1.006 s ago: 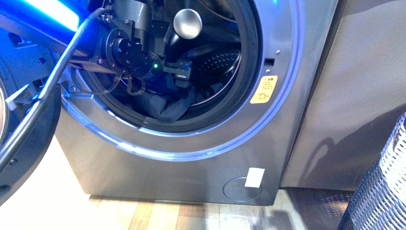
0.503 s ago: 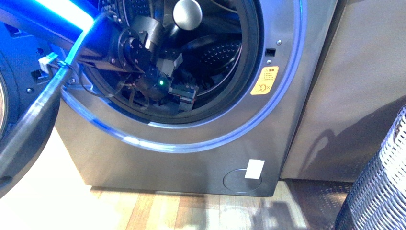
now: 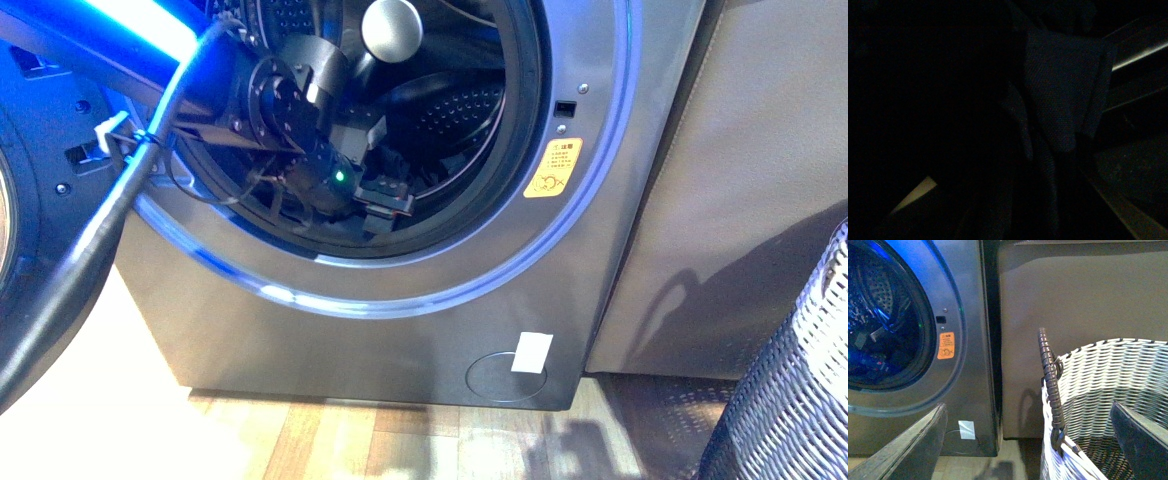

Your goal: Collect clothes from washing machine

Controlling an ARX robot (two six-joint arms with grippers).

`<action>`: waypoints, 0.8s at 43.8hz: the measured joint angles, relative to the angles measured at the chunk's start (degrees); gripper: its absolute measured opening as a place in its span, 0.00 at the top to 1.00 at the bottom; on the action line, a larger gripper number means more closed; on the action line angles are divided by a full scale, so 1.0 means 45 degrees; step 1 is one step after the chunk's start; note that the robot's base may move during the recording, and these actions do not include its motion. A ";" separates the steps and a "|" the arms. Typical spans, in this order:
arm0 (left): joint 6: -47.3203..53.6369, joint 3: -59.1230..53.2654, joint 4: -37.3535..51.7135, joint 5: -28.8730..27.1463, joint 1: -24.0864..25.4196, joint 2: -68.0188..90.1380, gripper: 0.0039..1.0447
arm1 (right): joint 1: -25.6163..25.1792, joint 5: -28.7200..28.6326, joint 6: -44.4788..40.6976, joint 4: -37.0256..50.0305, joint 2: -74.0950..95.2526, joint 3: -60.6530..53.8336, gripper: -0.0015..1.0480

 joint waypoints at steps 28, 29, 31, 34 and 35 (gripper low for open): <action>0.0408 -0.6450 0.6980 -0.0437 0.0117 -0.3832 0.91 | 0.0000 0.0000 0.0000 0.0000 0.0000 0.0000 0.07; 0.0442 -0.6897 0.7286 -0.0330 0.0097 -0.4221 0.91 | 0.0000 0.0000 0.0000 0.0000 0.0000 0.0005 0.07; 0.0481 -0.7606 0.7718 -0.0121 0.0073 -0.4867 0.91 | 0.0000 0.0000 0.0000 0.0000 0.0000 0.0000 0.07; 0.0534 -0.8553 0.8228 0.0170 0.0058 -0.5683 0.91 | 0.0000 0.0000 0.0005 0.0000 0.0000 0.0005 0.07; 0.0544 -0.8816 0.8340 0.0253 0.0058 -0.5906 0.91 | 0.0000 0.0000 0.0000 0.0000 0.0000 0.0000 0.07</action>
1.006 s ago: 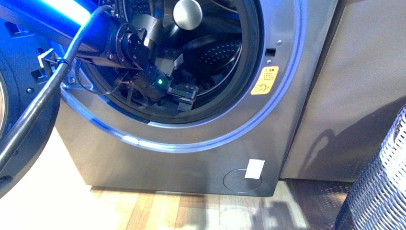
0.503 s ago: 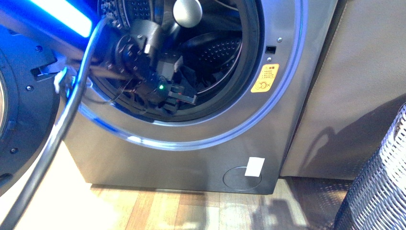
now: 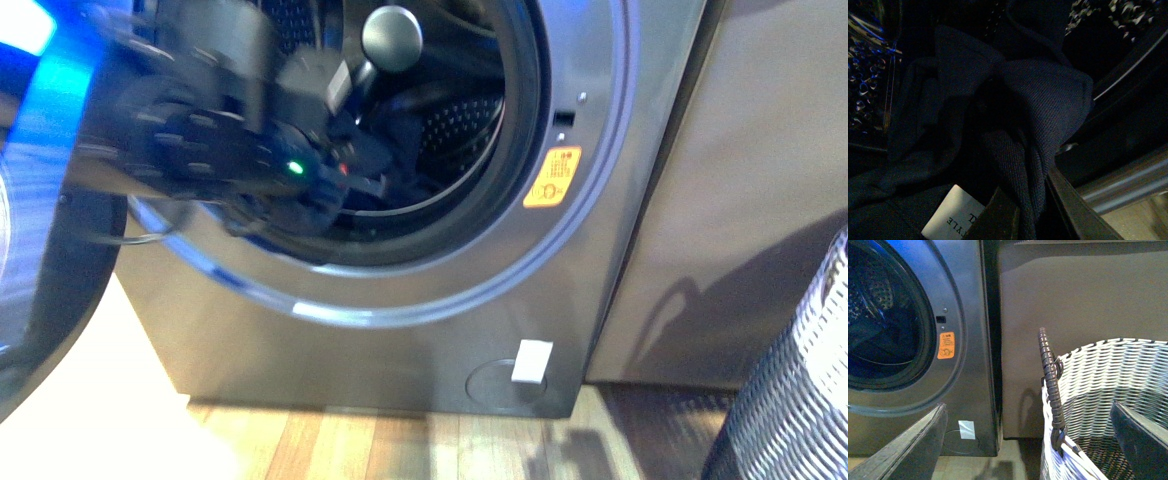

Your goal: Collect clothes from washing machine

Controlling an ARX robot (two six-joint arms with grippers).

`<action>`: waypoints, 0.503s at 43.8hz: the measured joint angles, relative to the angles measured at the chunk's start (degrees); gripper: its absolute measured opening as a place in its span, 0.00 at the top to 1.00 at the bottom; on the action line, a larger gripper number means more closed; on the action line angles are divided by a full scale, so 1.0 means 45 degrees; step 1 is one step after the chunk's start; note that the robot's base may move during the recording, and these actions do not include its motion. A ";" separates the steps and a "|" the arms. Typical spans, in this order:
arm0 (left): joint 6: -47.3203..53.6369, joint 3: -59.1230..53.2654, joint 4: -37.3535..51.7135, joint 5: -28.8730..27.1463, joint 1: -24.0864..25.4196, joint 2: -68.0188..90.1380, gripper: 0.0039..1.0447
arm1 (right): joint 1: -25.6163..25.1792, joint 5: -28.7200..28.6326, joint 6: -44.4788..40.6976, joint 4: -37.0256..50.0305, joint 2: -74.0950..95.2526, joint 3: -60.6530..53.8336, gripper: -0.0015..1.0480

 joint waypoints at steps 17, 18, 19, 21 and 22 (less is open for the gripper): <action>-0.0010 -0.4274 0.1957 0.1389 0.0510 -0.4959 0.91 | 0.0000 0.0000 0.0005 0.0000 0.0000 0.0005 0.07; -0.0015 -0.4459 0.2016 0.1520 0.0544 -0.5333 0.91 | 0.0000 0.0000 0.0000 0.0000 0.0000 0.0005 0.07; -0.0019 -0.4575 0.2030 0.1603 0.0578 -0.5586 0.91 | 0.0000 0.0000 0.0000 0.0000 0.0000 0.0005 0.07; -0.0019 -0.4862 0.2030 0.1865 0.0661 -0.6343 0.91 | 0.0000 0.0000 0.0000 0.0000 0.0000 0.0005 0.07; -0.0019 -0.4993 0.2030 0.1987 0.0699 -0.6727 0.91 | 0.0000 0.0000 0.0005 0.0000 0.0000 0.0000 0.07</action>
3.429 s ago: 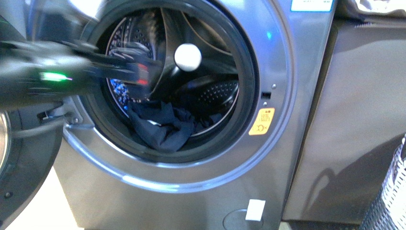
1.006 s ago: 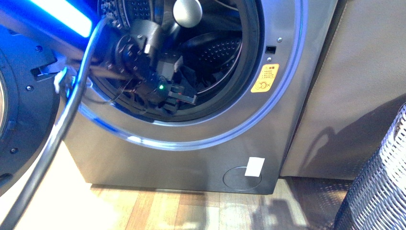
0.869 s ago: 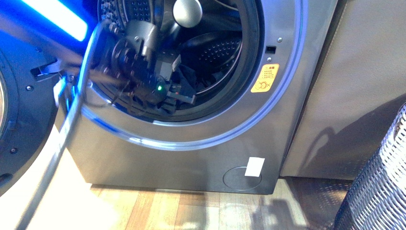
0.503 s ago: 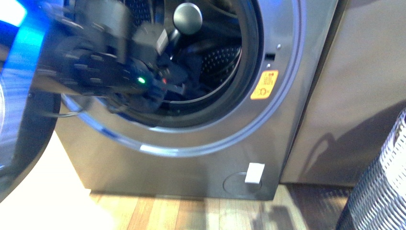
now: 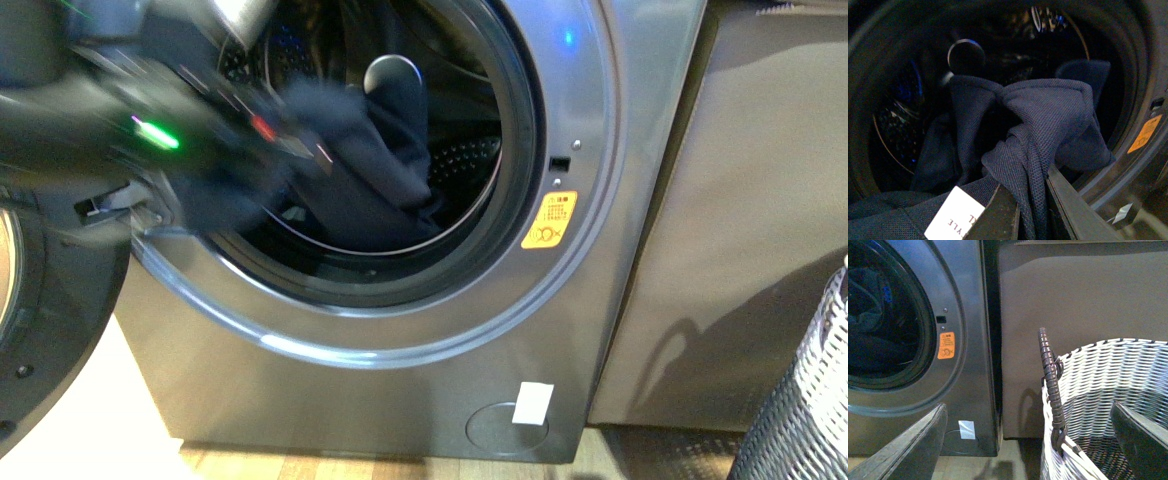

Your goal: Collect clothes from washing machine

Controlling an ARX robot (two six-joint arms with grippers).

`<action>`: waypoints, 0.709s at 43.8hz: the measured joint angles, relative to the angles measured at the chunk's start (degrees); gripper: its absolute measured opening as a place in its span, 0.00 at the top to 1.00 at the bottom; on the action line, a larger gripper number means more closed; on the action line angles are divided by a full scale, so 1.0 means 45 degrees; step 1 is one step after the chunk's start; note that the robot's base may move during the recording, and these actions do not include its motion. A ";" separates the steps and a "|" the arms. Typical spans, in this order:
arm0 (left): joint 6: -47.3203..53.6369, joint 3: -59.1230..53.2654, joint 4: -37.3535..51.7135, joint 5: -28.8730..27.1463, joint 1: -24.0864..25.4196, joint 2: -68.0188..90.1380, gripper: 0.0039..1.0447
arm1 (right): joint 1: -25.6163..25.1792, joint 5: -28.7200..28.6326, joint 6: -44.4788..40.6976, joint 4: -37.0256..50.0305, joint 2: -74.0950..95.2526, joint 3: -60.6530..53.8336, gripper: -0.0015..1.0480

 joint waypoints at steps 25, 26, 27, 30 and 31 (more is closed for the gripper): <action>0.0029 0.1141 -0.1515 0.0597 -0.0631 -0.4687 0.91 | 0.0000 0.0000 -0.0005 0.0000 0.0000 0.0000 0.07; -0.0010 0.1530 -0.1875 0.0651 -0.0685 -0.4677 0.91 | 0.0000 0.0000 -0.0005 0.0000 0.0000 0.0000 0.07; -0.0034 0.1967 -0.2263 0.0656 -0.0738 -0.4648 0.91 | 0.0000 0.0000 -0.0005 0.0000 0.0000 0.0000 0.07; -0.0068 0.2783 -0.2880 0.0675 -0.0845 -0.4546 0.91 | 0.0000 0.0000 -0.0005 0.0000 0.0000 0.0000 0.07; -0.0087 0.3157 -0.3143 0.0680 -0.0884 -0.4488 0.91 | 0.0000 0.0000 -0.0005 0.0000 0.0000 0.0000 0.07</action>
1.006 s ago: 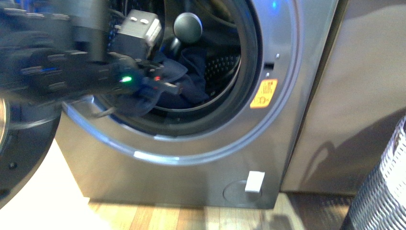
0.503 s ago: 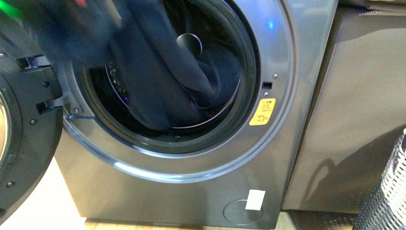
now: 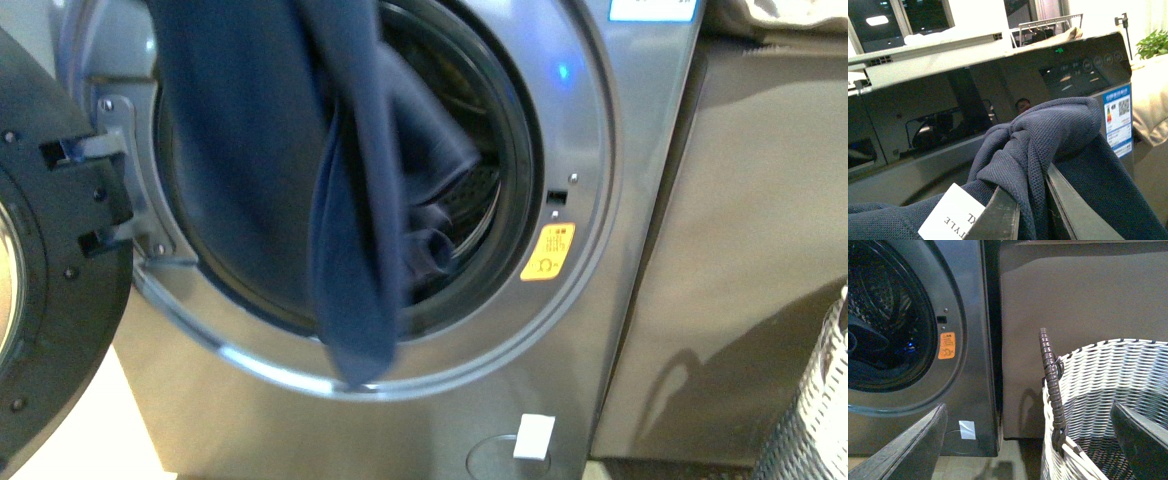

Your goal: Collect clothes from washing machine

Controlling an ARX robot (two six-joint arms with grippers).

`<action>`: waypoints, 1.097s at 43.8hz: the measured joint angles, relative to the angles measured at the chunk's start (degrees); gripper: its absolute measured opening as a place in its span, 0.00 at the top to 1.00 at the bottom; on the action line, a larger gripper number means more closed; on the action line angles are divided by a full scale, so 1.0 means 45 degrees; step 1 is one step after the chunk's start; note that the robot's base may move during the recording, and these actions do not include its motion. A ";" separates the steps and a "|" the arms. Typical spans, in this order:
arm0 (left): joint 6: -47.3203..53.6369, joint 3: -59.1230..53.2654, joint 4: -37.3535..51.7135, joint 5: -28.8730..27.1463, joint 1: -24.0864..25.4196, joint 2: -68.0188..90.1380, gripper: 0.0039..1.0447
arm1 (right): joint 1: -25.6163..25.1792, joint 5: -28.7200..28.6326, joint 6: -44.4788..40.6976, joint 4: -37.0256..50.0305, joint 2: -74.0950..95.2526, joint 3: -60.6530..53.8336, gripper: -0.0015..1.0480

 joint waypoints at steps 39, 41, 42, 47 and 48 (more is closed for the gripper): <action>0.0733 1.5208 -0.9024 0.0204 -0.2127 0.5493 0.91 | 0.0000 0.0000 0.0000 0.0000 0.0000 0.0000 0.07; 0.0758 1.6014 -0.9505 0.0189 -0.2322 0.5926 0.91 | 0.0000 0.0000 0.0000 0.0000 0.0000 0.0000 0.07; 0.0753 1.6470 -0.9777 0.0204 -0.2409 0.6178 0.91 | 0.0000 0.0000 0.0005 0.0000 0.0000 0.0000 0.07; 0.0743 1.7437 -1.0511 0.0262 -0.2618 0.6819 0.91 | 0.0000 0.0000 0.0005 0.0000 0.0000 0.0000 0.07; 0.0743 1.7476 -1.0579 0.0282 -0.2628 0.6868 0.91 | 0.0000 0.0000 0.0005 0.0000 0.0000 0.0005 0.07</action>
